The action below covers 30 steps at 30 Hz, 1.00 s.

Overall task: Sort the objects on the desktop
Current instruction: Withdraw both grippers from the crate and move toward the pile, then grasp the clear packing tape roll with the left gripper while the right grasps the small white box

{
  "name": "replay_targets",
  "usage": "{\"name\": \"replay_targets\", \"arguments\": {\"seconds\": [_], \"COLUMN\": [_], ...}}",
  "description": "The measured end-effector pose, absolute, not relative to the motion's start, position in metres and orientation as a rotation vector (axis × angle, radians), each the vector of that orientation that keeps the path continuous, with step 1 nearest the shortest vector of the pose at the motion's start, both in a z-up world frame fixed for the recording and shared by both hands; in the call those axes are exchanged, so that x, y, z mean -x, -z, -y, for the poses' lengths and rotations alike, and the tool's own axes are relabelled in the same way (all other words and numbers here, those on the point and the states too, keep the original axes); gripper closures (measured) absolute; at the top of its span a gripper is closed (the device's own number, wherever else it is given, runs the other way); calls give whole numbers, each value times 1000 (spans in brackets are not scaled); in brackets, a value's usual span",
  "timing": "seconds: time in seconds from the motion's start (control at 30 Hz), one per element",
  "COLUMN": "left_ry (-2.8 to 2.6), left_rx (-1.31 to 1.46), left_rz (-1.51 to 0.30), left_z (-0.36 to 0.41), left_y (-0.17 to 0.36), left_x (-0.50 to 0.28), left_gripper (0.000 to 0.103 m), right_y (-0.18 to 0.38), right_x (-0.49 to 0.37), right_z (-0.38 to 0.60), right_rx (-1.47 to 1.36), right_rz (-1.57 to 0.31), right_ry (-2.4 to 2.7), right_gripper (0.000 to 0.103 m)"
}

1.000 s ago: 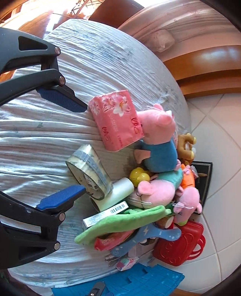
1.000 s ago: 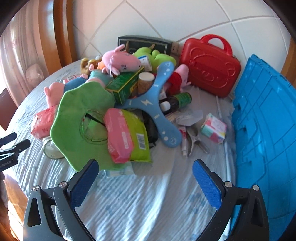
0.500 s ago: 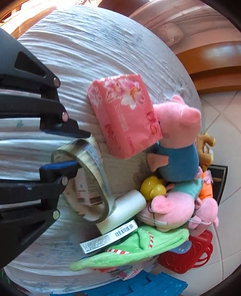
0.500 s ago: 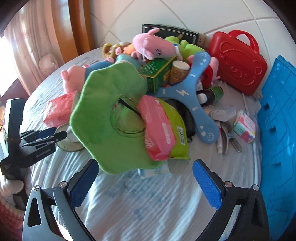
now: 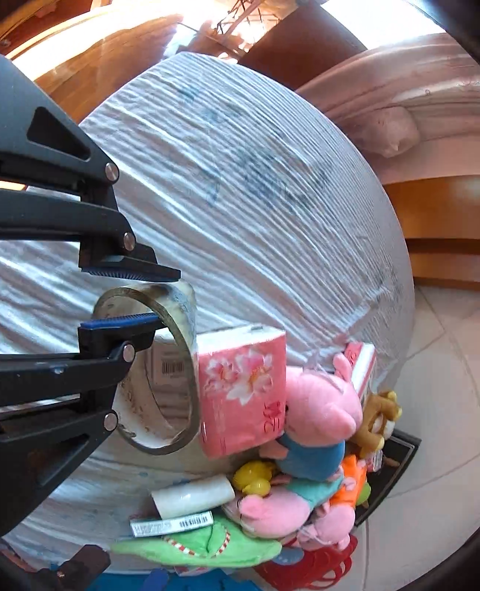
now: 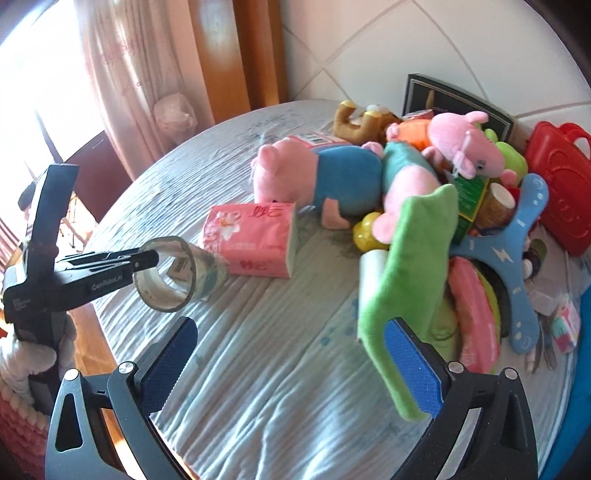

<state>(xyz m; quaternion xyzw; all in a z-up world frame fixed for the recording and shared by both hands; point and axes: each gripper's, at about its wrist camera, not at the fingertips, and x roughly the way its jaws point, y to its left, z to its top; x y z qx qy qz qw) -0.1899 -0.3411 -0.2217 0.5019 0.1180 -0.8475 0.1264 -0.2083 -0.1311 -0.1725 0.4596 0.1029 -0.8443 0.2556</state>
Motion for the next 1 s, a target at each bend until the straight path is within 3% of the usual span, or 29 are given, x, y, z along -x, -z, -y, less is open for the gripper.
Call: {"name": "replay_targets", "arguments": {"seconds": [0.37, 0.5, 0.77, 0.9, 1.0], "left_ry": [2352, 2432, 2480, 2519, 2577], "left_rx": [-1345, -1365, -1429, -1405, -1402], "left_rz": [-141, -212, -399, -431, -416], "left_z": [404, 402, 392, 386, 370], "left_y": [224, 233, 237, 219, 208], "left_x": [164, 160, 132, 122, 121], "left_gripper": [86, 86, 86, 86, 77], "right_y": [208, 218, 243, 258, 260], "right_x": [217, 219, 217, 223, 227], "right_z": [179, 210, 251, 259, 252], "right_rx": [-1314, -1311, -1341, -1366, -1376], "right_rz": [-271, -221, -244, -289, -321], "right_ry": [2198, 2149, 2077, 2059, 2115], "right_gripper": [0, 17, 27, 38, 39]}}
